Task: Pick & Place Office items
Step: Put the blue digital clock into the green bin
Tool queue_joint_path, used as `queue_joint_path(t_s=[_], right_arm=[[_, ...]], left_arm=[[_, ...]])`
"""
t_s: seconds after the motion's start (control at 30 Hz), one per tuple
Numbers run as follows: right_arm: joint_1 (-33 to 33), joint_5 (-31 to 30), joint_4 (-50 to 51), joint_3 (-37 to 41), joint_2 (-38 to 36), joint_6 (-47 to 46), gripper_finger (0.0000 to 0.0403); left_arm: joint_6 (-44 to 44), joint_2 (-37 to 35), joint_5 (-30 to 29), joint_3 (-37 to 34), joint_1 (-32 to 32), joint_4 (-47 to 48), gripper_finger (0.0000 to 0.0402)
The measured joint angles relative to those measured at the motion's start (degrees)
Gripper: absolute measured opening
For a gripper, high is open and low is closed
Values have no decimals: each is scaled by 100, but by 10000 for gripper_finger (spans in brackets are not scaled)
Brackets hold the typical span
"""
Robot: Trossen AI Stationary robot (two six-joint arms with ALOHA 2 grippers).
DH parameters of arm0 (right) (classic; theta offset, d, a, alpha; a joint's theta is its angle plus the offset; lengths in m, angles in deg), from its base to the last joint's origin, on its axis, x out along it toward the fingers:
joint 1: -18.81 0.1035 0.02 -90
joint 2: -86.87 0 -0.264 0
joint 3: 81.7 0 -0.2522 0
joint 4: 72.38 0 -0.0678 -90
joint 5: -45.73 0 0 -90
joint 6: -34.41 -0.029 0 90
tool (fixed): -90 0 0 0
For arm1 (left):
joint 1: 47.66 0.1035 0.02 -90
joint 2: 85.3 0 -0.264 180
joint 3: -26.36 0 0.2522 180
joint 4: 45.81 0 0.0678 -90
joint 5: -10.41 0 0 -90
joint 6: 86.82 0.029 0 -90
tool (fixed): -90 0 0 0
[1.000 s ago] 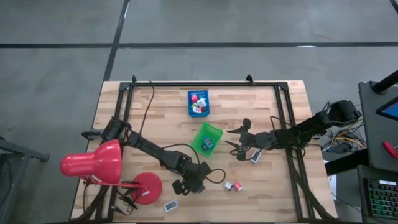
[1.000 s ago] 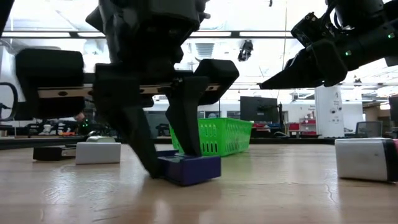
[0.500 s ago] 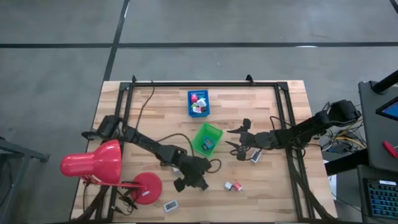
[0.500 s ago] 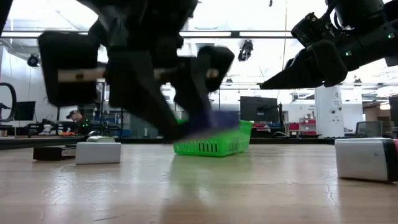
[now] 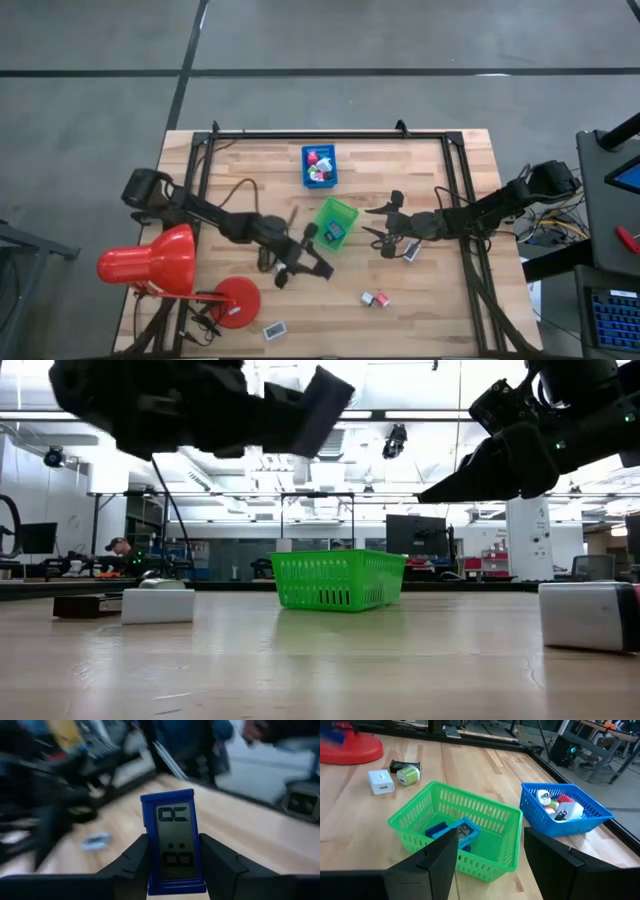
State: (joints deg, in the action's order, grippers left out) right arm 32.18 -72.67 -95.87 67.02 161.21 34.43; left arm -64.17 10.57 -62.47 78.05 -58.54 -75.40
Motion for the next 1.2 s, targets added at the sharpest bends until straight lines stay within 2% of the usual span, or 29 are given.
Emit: queue_joint_path(t_s=[0.13,0.27,0.53,0.87,1.2], right_arm=[[0,2,-69,2,0,14,221],[0,4,-130,2,0,14,221],[-2,4,-214,4,0,15,221],[-2,4,-228,4,0,18,221],[-2,2,-252,6,0,47,221]], left_arm=[[-255,-89,-159,-497,241,-1076,136],[-453,-61,-306,-728,430,-1644,136],[-586,-57,-972,-749,714,-1746,136],[-659,-52,-1119,-754,985,-2445,136],[-1169,151,-1202,-818,1378,-2218,136]])
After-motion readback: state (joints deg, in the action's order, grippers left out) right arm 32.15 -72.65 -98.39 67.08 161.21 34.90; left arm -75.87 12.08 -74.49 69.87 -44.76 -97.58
